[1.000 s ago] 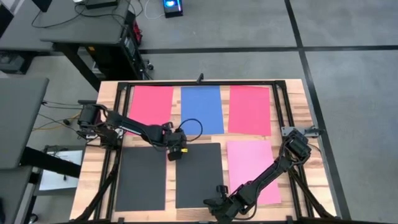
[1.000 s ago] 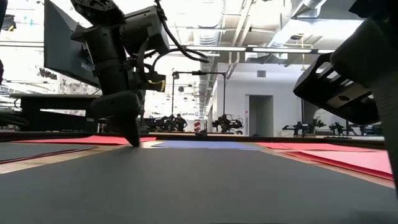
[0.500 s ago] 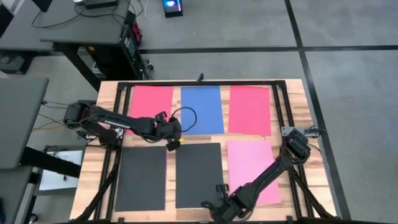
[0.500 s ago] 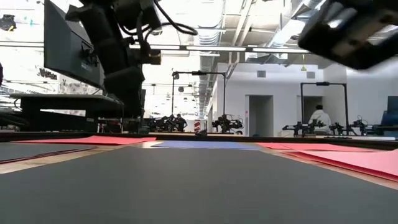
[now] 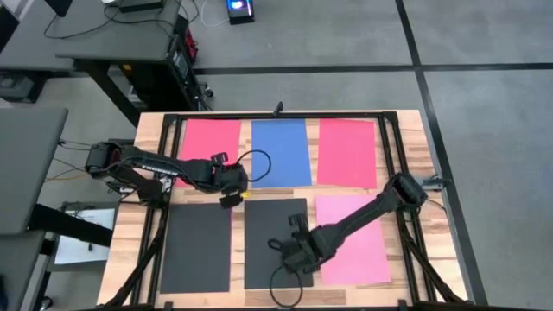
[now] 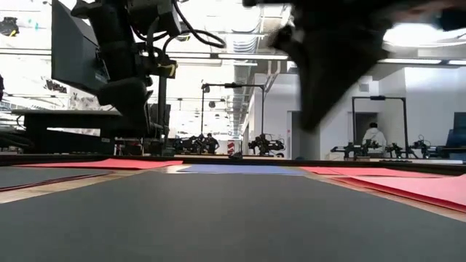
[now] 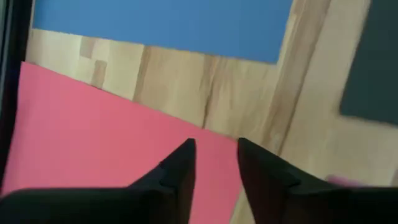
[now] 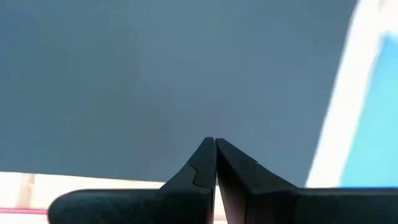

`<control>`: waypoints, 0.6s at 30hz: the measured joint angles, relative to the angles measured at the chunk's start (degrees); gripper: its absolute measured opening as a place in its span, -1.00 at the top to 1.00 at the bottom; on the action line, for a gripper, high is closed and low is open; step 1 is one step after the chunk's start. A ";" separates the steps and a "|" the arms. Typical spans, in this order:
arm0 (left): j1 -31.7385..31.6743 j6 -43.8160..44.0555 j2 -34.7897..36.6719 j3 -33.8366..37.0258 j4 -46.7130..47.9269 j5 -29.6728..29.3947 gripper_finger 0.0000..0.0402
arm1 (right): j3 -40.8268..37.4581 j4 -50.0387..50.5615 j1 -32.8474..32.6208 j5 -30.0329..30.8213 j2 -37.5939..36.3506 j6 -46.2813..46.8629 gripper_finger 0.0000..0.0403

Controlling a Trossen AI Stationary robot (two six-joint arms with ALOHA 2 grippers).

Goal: Organize paper
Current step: Stack the red paper on top of the red paper

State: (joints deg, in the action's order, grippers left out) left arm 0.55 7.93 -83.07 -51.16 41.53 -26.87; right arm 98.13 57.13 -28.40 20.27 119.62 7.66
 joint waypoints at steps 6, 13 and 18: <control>-8.41 -6.35 0.00 0.00 0.58 -1.45 0.07 | -14.64 -16.87 7.22 -0.56 -15.12 -9.86 1.00; -18.44 -12.70 2.75 5.26 -8.98 15.80 0.03 | -36.76 -31.92 16.03 -2.34 -34.76 -8.29 1.00; -15.28 -13.95 5.20 9.27 -7.74 15.38 0.04 | -42.49 -35.29 18.82 -2.29 -42.71 -10.17 1.00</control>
State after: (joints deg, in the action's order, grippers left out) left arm -14.73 -6.02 -77.86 -41.88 33.78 -11.49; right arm 55.65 21.83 -9.58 17.98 76.91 -2.51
